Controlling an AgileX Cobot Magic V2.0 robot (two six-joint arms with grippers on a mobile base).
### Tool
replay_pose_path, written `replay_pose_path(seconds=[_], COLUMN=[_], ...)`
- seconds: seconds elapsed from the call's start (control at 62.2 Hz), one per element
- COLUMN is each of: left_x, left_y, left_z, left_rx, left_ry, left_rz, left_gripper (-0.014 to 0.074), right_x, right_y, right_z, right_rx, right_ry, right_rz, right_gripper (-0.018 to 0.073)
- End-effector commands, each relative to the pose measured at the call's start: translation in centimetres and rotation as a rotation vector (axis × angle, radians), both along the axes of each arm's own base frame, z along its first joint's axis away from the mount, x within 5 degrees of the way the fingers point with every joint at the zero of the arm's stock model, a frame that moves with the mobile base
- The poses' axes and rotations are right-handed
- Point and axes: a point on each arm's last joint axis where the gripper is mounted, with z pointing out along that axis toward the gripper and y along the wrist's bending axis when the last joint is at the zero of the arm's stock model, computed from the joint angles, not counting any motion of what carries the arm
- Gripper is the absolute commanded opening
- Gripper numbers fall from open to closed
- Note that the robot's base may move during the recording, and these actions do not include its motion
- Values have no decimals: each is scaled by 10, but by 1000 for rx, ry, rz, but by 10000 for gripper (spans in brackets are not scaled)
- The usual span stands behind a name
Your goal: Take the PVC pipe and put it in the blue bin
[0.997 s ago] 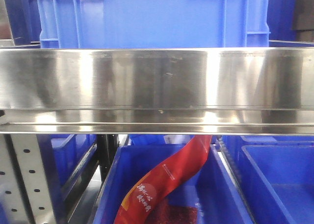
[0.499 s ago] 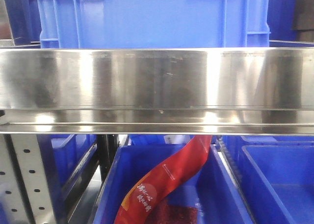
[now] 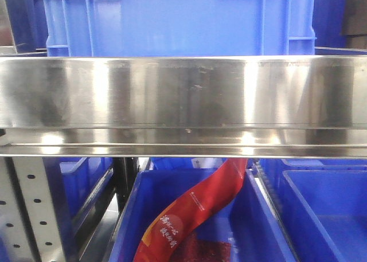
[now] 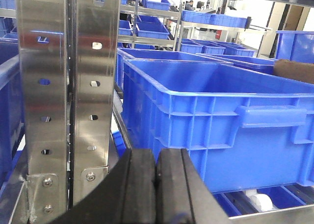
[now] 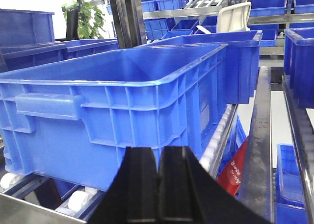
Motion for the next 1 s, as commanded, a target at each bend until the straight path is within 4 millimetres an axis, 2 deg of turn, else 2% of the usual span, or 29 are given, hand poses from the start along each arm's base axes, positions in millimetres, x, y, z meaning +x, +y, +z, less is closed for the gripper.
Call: replay_pose_path(seconds=[0.0,0.225,0.338,0.595,0.74,0.981], left_x=[-2,-2,-2,-2,-2,-2], left_y=[0,0,0,0,0,0], left_z=[2,2,2,2,2,2], left_rx=[-13,-13,-13,-13,-13,-13], left_ry=[-20,-20,-20,-20,-20,-20], left_rz=[0,0,0,0,0,0], left_gripper=[-111,-111,-111,-111,-111,-111], right_x=[0,-4,-10,-25,-30,-31], right_y=[-1,-3,-7,-27,-31,-33], right_z=[1,2,-6,-62,-94,-123], right_rx=[6,5,-14,40,23,-59], right_ry=[-17,-35,-99,-285,-243,-156], right_rz=[-9,-11,-38,-220,-277,-320], right_gripper=[-169,-169,-169,-169,-169,-169])
